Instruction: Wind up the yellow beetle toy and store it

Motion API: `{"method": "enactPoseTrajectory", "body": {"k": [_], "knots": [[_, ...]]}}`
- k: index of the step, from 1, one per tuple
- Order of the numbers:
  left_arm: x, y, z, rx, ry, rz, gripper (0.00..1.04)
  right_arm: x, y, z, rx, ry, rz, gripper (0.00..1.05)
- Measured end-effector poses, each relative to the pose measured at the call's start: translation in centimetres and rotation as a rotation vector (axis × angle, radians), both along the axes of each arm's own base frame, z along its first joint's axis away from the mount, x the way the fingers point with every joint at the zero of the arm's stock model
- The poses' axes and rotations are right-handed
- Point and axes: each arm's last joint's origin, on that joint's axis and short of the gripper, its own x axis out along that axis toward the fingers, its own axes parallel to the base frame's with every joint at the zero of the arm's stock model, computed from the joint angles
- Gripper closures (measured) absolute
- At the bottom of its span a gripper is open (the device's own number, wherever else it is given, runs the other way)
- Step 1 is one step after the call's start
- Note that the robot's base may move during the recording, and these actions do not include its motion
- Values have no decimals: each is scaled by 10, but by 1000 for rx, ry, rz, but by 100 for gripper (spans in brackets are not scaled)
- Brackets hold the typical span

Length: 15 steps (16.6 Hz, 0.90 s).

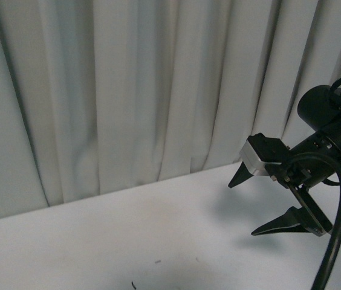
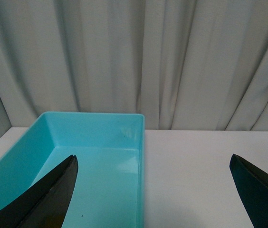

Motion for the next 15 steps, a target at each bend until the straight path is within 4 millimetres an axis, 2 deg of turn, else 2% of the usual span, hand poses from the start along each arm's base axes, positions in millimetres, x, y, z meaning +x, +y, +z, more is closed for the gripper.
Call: {"method": "enactPoseTrajectory", "body": {"k": [3, 5, 9, 10, 11, 12, 13, 15], "knots": [[0, 0, 0, 0, 0, 0, 7, 5, -1, 50, -3, -178, 3, 7], [0, 0, 0, 0, 0, 0, 7, -4, 3, 81, 3, -278, 22, 7], [0, 0, 0, 0, 0, 0, 7, -50, 24, 142, 69, -414, 81, 7], [0, 0, 0, 0, 0, 0, 7, -50, 30, 147, -33, -548, 17, 12], [0, 0, 0, 0, -1, -1, 7, -67, 43, 144, -157, -642, -210, 23], [0, 0, 0, 0, 0, 0, 7, -89, 60, 133, -63, -673, -465, 33], [0, 0, 0, 0, 0, 1, 7, -106, 69, 127, 50, -713, -638, 43], [0, 0, 0, 0, 0, 0, 7, -142, 85, 120, 416, -692, -933, 62]]}}
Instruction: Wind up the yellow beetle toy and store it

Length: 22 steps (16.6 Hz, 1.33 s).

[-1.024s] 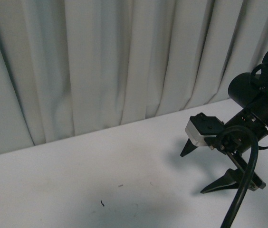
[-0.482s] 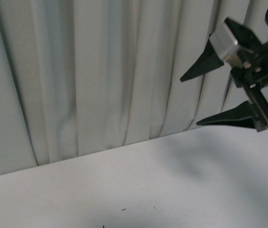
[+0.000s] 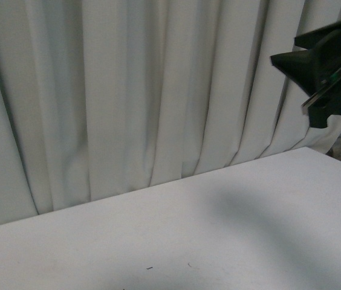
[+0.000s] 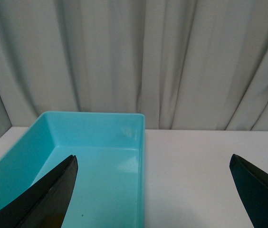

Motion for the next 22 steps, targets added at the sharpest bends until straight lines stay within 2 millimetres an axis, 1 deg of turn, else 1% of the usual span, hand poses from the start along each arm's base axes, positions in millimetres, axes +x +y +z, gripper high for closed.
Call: {"method": "enactPoseTrajectory", "body": {"k": [1, 2, 3, 4, 5, 7, 11, 15, 20, 21, 22], "knots": [[0, 0, 0, 0, 0, 0, 7, -16, 9, -9, 143, 0, -12, 71], [0, 0, 0, 0, 0, -3, 7, -27, 18, -20, 237, -3, -19, 80], [0, 0, 0, 0, 0, 0, 7, -35, 24, -29, 317, -7, -3, 91], [0, 0, 0, 0, 0, -1, 7, -37, 26, -31, 345, -14, 6, 98], [0, 0, 0, 0, 0, 0, 7, -39, 25, -35, 369, -19, -7, 103], [0, 0, 0, 0, 0, 0, 7, -46, 25, -48, 396, -9, -13, 103], [0, 0, 0, 0, 0, 0, 7, -58, 25, -64, 411, -11, -12, 103], [0, 0, 0, 0, 0, 0, 7, -65, 25, -73, 411, -12, -12, 103], [0, 0, 0, 0, 0, 0, 7, -73, 25, -80, 412, -15, -11, 103], [0, 0, 0, 0, 0, 0, 7, -74, 25, -83, 413, -38, -7, 103], [0, 0, 0, 0, 0, 0, 7, -75, 25, -88, 414, -14, -12, 103]]}}
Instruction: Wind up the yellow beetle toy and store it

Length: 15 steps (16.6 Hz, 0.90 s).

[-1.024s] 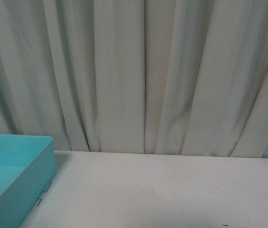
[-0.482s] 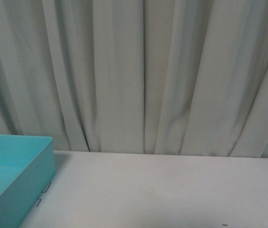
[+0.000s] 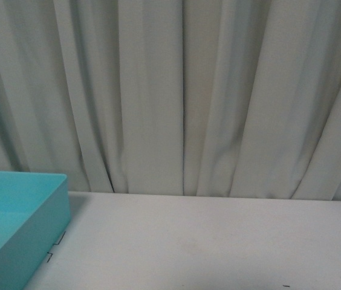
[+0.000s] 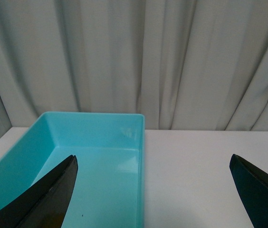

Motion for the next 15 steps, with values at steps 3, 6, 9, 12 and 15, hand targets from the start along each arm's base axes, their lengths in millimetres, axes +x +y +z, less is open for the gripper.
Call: {"method": "enactPoseTrajectory", "body": {"k": [3, 6, 9, 12, 15], "knots": [[0, 0, 0, 0, 0, 0, 7, -3, 0, 1, 0, -16, 0, 103], [0, 0, 0, 0, 0, 0, 7, -7, 0, -1, 1, 6, -1, 103], [0, 0, 0, 0, -1, -1, 7, -15, 0, -2, 1, -6, -3, 103], [0, 0, 0, 0, 0, 0, 7, -15, 0, -2, 1, -4, -3, 90], [0, 0, 0, 0, 0, 0, 7, -15, 0, -2, 1, -5, -3, 56]]}}
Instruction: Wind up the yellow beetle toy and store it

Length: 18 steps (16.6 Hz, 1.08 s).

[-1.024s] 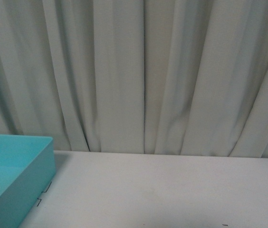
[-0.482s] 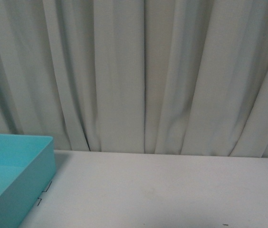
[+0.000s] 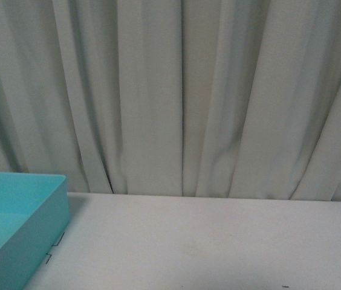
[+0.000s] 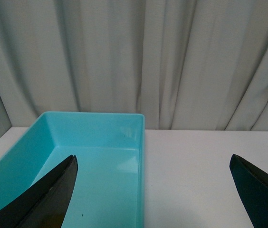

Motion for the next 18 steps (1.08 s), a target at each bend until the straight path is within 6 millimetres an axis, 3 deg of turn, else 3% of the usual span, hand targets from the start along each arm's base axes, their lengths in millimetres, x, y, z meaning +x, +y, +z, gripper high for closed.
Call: {"method": "enactPoseTrajectory", "body": {"k": [1, 6, 8, 9, 10, 11, 13, 18], "knots": [[0, 0, 0, 0, 0, 0, 7, 0, 0, 0, 0, 0, 0, 44], [0, 0, 0, 0, 0, 0, 7, 0, 0, 0, 0, 0, 0, 26], [0, 0, 0, 0, 0, 0, 7, 0, 0, 0, 0, 0, 0, 4], [0, 0, 0, -3, 6, 4, 7, 0, 0, 0, 0, 0, 0, 7], [0, -4, -1, -65, 249, 150, 7, 0, 0, 0, 0, 0, 0, 6], [5, -9, 4, -71, 376, 268, 7, 0, 0, 0, 0, 0, 2, 7], [15, 1, 12, -103, 287, 484, 7, 0, 0, 0, 0, 1, -5, 7], [75, 28, 26, 133, 264, 221, 7, 0, 0, 0, 0, 0, -5, 7]]}}
